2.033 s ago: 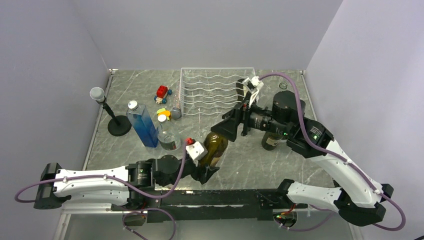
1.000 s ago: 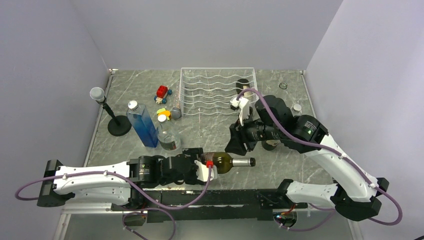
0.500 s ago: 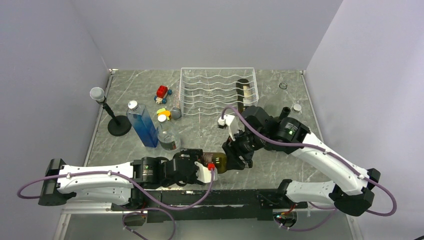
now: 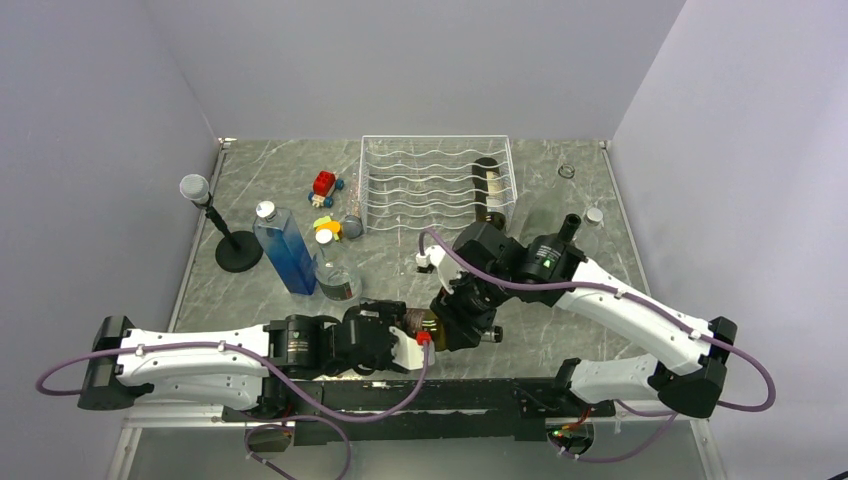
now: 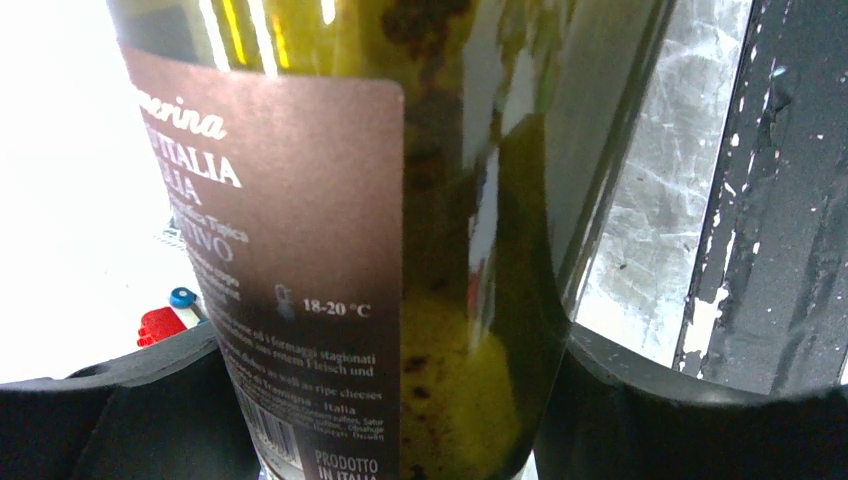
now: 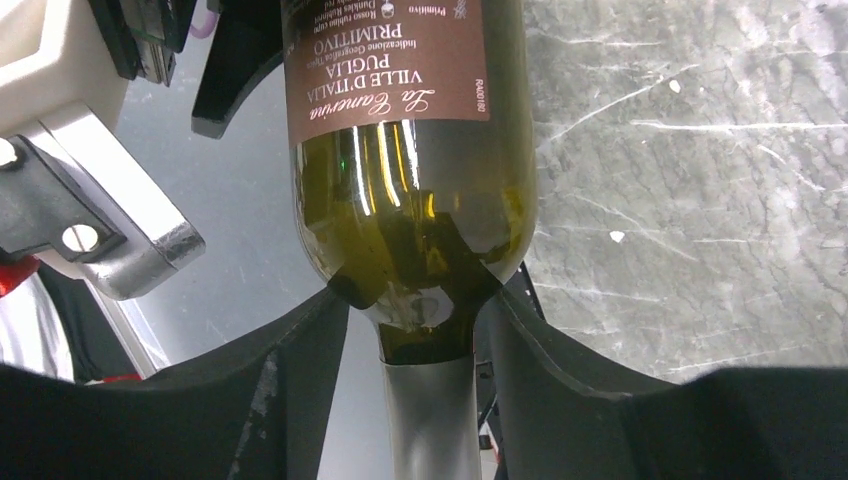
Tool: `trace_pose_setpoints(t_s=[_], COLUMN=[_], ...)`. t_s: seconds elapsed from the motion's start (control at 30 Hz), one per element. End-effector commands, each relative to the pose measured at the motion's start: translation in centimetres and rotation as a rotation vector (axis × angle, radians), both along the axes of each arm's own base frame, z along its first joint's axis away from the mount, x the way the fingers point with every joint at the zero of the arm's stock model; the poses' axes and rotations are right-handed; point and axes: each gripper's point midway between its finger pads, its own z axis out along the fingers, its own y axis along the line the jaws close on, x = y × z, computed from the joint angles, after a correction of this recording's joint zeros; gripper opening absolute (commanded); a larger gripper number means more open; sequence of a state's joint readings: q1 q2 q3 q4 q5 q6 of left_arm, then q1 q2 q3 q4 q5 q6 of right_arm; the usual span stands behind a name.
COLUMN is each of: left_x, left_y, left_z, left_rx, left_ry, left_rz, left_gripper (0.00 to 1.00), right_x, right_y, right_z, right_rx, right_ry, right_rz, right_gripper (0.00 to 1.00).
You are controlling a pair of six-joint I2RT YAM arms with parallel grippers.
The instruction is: Put the wine bottle on the wine rack
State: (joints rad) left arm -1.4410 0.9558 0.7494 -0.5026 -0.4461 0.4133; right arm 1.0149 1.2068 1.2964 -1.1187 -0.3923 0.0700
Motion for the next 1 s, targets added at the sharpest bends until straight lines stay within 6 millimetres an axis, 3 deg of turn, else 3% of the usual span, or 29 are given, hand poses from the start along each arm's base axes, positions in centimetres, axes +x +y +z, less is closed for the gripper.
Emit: trace_pose_setpoints(t_s=[0.0,0.27,0.37,0.5,0.67,0.77,0.83,0.9,0.93,0.97], left_x=[0.7,1.1,1.0,1.1,1.3,1.5,1.7,1.7,1.7,1.8], left_y=[-2.0,-1.6,-1.6,-1.4,-1.2,-1.1,-1.0,-1.0,-0.9,-0.9], left_z=[4.0,5.4,5.7,5.7,5.8,5.8,5.8,5.3,5.1,4.8], left_rx=[-0.167,-0.239,-0.256,-0.252,-0.257,-0.267,-0.276,-0.266,-0.259,-0.248], left_ry=[-0.053,-0.081,-0.081,-0.079,-0.079,-0.073,-0.071,-0.063,-0.061,-0.060], left_rz=[0.025,0.043,0.040,0.052,0.074,0.101,0.130,0.141,0.147,0.151], left_gripper=[0.01,0.01,0.01,0.01,0.01,0.04,0.22,0.48,0.68,0.95], right_x=[-0.9,-2.0,-1.9,-2.0,-1.4,-0.8,-0.3,0.3,0.6,0.9], right_y=[0.5,0.2,0.3,0.5,0.5,0.5,0.6,0.7,0.8,0.8], right_z=[-0.7,-2.1,-2.2,-2.5,-2.6,-2.3,-1.8,-1.2,-0.8,-0.5], right_rx=[0.002,-0.015,-0.019,-0.024,-0.042,-0.047,-0.038,-0.025,-0.011,-0.003], right_ry=[0.018,0.057,0.056,0.064,0.044,0.011,-0.017,-0.049,-0.066,-0.081], right_rz=[0.041,0.059,0.057,0.062,0.048,0.024,0.001,-0.024,-0.039,-0.052], right_gripper=[0.54,0.61,0.59,0.44,0.00,0.00,0.00,0.00,0.00,0.00])
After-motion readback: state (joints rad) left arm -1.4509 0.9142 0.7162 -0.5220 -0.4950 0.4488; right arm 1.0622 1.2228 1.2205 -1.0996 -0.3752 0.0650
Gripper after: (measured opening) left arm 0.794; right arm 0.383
